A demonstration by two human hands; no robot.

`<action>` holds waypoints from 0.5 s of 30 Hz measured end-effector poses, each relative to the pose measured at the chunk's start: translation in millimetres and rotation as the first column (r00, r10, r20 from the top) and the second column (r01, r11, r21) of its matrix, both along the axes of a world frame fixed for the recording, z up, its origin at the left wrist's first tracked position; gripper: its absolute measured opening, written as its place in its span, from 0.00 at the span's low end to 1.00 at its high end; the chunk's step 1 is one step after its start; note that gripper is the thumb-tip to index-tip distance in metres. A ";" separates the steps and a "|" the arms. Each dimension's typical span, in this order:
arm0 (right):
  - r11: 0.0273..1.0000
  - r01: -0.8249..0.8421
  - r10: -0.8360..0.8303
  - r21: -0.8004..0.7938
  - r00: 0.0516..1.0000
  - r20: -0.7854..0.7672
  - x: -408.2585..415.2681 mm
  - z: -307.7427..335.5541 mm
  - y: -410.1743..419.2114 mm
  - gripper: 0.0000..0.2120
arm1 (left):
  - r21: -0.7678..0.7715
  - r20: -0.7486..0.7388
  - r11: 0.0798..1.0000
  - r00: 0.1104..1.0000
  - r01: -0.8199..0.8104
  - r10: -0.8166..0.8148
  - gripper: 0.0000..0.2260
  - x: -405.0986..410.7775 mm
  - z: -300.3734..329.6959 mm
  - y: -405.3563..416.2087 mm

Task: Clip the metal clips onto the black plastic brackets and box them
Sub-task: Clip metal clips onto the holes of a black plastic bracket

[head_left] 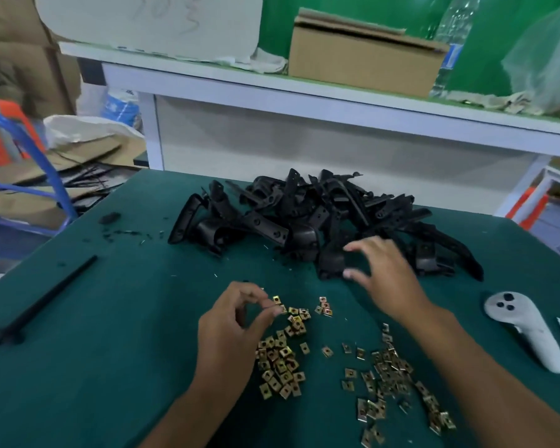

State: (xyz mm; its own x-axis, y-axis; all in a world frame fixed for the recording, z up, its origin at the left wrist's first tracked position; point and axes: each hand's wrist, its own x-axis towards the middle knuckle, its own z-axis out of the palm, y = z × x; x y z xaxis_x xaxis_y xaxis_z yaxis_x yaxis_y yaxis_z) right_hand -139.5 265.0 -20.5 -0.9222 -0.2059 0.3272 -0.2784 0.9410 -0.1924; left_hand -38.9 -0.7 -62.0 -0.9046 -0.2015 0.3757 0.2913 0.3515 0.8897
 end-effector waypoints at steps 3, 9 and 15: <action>0.985 0.062 -0.091 0.160 0.979 0.181 -4.0 -13.7 -2.1 0.13 | 0.006 -0.020 1.000 1.000 0.001 -0.001 0.09 0.7 1.7 0.2; 0.998 0.069 -0.069 -0.003 0.994 -0.084 -6.8 -9.6 0.2 0.04 | 0.068 -0.031 0.998 0.999 0.016 -0.014 0.14 0.0 1.2 -0.8; 0.992 0.093 -0.101 0.082 0.989 0.105 1.6 -11.4 -3.8 0.17 | 0.067 -0.045 0.998 0.999 0.000 0.003 0.21 1.2 2.3 1.6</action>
State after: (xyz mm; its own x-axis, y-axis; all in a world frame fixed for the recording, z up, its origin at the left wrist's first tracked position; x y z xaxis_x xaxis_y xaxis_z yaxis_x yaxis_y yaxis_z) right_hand -137.8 261.2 -31.9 -0.9682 -0.1345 0.2108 -0.1666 0.9756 -0.1429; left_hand -37.7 0.9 -59.7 -0.8865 -0.2290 0.4022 0.3314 0.2925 0.8970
